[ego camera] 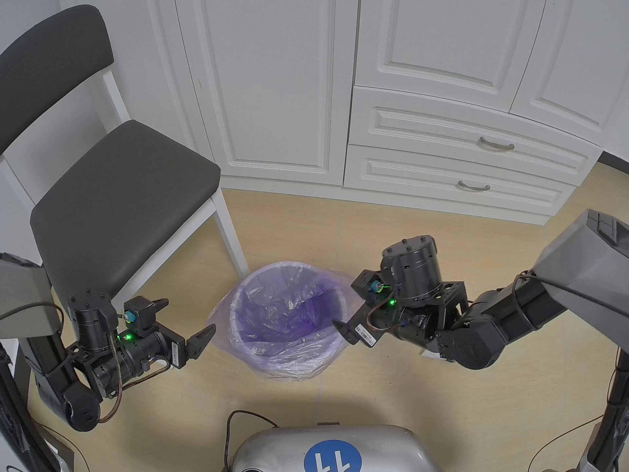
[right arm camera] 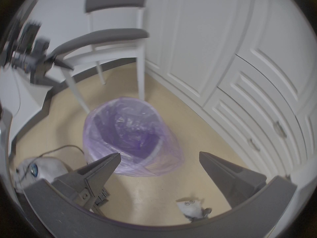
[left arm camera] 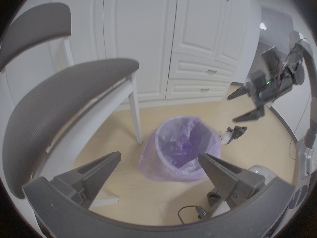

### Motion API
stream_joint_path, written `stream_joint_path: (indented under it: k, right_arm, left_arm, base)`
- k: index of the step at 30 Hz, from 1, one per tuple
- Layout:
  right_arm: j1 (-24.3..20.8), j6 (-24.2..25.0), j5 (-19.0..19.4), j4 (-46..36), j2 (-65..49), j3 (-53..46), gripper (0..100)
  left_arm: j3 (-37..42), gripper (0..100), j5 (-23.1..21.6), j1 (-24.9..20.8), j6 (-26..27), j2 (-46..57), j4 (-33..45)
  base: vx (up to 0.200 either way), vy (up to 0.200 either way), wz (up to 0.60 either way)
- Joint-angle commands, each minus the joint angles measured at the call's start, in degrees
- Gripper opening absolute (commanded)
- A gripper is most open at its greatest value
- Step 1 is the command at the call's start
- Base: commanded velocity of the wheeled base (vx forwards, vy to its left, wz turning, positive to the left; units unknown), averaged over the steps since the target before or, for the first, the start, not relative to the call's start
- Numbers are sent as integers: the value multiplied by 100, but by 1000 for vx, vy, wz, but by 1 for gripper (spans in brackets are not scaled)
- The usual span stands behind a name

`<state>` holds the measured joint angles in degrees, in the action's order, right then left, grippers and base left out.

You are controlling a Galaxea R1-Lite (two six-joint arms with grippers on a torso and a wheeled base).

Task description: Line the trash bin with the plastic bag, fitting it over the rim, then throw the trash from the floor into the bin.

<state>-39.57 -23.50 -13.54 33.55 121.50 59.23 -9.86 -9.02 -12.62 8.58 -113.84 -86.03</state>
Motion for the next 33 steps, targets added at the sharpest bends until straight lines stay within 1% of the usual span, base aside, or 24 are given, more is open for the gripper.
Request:
stream_joint_path:
  k: [1,3,4,5,7,8,9,10,11,13,15,17,22,29,33]
  right_arm:
    - [-376,-805,45,-164,480,449,100]
    - [-402,-1288,98,-217,708,800,100]
    - [-411,-1376,141,-296,787,932,100]
    - [-420,-1464,335,-630,963,1275,100]
    - [-437,-1482,625,-1166,1112,1626,100]
    - [-437,-1482,625,-1166,1112,1626,100]
    - [-446,-1508,889,-1676,1227,1943,100]
    - [-437,-1517,1091,-1975,1297,2163,100]
    - [-446,-1517,1117,-2001,1297,2189,100]
    - [-446,-1508,1521,-2494,1332,2470,100]
    - [-446,-1517,1732,-2880,1394,2699,100]
    - [-446,-1517,1811,-3056,1490,2883,100]
    - [-446,-1517,1820,-3144,1728,3156,100]
    - [-429,-1508,1829,-3126,2035,3173,100]
    - [-385,-1482,1838,-3144,2255,3428,100]
  left_arm:
    - [230,100,-223,-171,-6,951,-195]
    - [178,100,-214,-153,-14,1206,-186]
    - [160,100,-214,-136,-23,1294,-186]
    - [107,100,-214,-109,-41,1531,-186]
    - [72,100,-197,-101,-138,1812,-186]
    - [72,100,-197,-101,-138,1812,-186]
    - [19,100,-197,-101,-252,2085,-186]
    - [-51,100,-197,-92,-357,2269,-177]
    - [-51,100,-188,-92,-366,2296,-177]
    - [-130,100,-205,-21,-559,2551,-177]
    - [-148,100,-223,102,-586,2647,-177]
    - [-183,100,-223,198,-586,2647,-177]
    - [-200,100,-223,330,-586,2542,-177]
    - [-200,100,-223,330,-559,2436,-177]
    - [-200,100,-223,330,-559,2428,-177]
  base:
    - [0,0,0]
    - [0,0,0]
    - [0,0,0]
    - [0,0,0]
    - [0,0,0]
    - [0,0,0]
    - [0,0,0]
    - [0,0,0]
    - [0,0,0]
    - [0,0,0]
    - [0,0,0]
    - [0,0,0]
    - [0,0,0]
    - [0,0,0]
    - [0,0,0]
